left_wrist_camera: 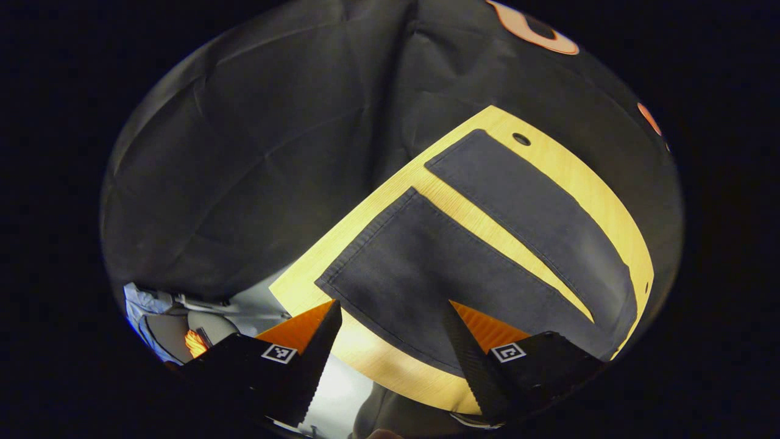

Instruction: Grasp the waist and the cuffs of the jeans and fold them to make the two legs overlap; first hold the waist and fold one-third of the jeans toward the cuffs, then hold the cuffs and fold the remaining one-third in the same direction to finish folding.

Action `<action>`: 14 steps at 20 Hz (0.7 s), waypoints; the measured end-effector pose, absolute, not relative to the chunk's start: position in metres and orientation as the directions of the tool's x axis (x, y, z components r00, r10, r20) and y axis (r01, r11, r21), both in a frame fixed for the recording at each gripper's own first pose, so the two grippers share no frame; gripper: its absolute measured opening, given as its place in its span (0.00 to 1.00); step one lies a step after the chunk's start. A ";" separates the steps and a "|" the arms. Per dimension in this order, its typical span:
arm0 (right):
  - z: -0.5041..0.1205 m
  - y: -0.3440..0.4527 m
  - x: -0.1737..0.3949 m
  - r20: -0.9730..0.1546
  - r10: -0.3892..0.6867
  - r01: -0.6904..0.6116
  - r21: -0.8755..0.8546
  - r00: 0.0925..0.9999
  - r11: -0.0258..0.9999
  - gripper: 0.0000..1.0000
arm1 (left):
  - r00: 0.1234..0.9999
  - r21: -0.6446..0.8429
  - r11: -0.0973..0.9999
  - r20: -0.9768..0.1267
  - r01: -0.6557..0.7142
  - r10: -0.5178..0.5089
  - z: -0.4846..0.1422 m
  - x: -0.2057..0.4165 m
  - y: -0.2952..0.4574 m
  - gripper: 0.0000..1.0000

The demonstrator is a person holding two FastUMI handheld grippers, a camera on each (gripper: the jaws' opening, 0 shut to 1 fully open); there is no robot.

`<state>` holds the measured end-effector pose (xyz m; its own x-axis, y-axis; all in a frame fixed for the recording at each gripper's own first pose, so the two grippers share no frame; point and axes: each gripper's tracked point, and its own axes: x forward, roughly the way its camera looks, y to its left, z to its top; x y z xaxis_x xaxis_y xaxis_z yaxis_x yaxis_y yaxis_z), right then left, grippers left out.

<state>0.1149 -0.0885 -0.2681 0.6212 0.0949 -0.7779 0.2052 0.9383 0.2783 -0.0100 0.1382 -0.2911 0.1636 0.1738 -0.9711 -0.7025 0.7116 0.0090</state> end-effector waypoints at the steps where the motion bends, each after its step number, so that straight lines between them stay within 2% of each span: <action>1: -0.272 -0.087 0.115 -0.791 0.107 0.216 0.291 0.602 0.932 0.99 | 0.140 0.011 0.696 -0.977 -0.718 0.160 -0.293 -0.009 0.143 1.00; 8: -0.311 -0.093 0.115 -0.860 0.142 0.311 0.325 0.490 0.893 0.99 | 0.013 -0.018 0.615 -1.000 -0.789 -0.012 -0.322 -0.018 0.153 1.00; 9: -0.317 -0.095 0.113 -0.871 0.142 0.321 0.318 0.469 0.892 0.94 | 0.008 -0.034 0.599 -0.999 -0.800 -0.045 -0.327 -0.016 0.153 1.00; 10: -0.323 -0.096 0.110 -0.886 0.144 0.331 0.310 0.441 0.892 0.99 | -0.009 -0.037 0.583 -0.997 -0.811 -0.075 -0.336 -0.022 0.154 1.00; 14: -0.347 -0.101 0.105 -0.918 0.151 0.384 0.297 0.365 0.874 0.98 | -0.080 0.008 0.554 -0.991 -0.833 -0.106 -0.352 -0.030 0.157 1.00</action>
<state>0.1054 -0.1013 -0.3474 0.3653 0.1515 -0.9185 0.3841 0.8742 0.2970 -0.0297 0.1575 -0.3516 -0.0801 -0.1064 -0.9911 -0.8326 0.5538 0.0078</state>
